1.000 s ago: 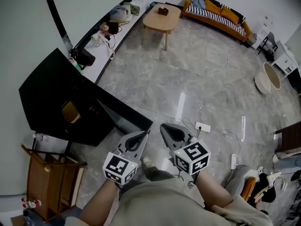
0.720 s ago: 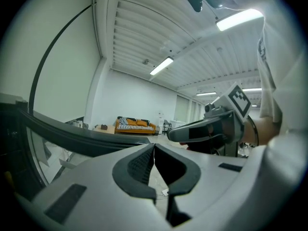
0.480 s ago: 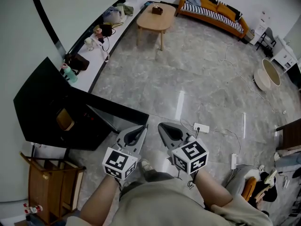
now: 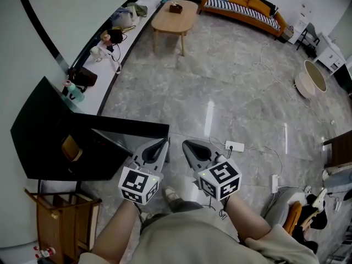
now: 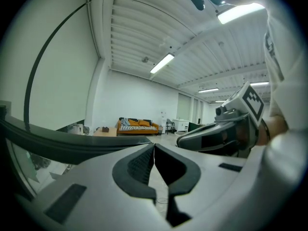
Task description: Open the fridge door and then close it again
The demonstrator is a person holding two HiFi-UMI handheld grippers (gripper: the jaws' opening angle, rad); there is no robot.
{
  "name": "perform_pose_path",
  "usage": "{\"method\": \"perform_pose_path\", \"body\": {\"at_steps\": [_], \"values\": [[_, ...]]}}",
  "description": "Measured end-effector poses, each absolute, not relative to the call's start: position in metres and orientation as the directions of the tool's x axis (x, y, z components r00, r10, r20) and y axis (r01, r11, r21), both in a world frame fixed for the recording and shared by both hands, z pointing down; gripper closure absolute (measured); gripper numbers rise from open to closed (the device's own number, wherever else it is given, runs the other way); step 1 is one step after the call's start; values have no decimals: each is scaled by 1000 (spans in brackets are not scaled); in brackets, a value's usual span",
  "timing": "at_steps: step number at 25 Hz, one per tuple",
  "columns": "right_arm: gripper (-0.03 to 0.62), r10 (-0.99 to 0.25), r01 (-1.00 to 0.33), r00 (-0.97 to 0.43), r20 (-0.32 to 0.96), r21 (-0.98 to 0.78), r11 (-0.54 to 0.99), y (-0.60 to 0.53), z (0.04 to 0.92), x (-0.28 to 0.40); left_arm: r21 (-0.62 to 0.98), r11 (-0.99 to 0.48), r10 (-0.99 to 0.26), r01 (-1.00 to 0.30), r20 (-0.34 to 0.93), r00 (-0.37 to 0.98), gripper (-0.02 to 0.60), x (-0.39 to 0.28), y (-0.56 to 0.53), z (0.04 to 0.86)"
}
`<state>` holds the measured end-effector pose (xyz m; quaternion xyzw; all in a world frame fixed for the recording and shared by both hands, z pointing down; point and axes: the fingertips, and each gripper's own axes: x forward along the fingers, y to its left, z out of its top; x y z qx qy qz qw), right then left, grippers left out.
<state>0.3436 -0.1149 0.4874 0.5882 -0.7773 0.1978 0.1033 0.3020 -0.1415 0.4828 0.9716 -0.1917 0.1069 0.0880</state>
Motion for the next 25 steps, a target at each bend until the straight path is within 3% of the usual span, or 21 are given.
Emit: {"method": "perform_pose_path", "body": {"at_steps": [6,25], "values": [[597,-882,-959,-271,386,-189,212,-127,488,357,202,-868,-397,-453,265,879,574,299,-178,494],[597,-895,-965,-243,374,-184,185,-128,484,372,183,-866,-413,-465,262,872,574,298,-193,484]]}}
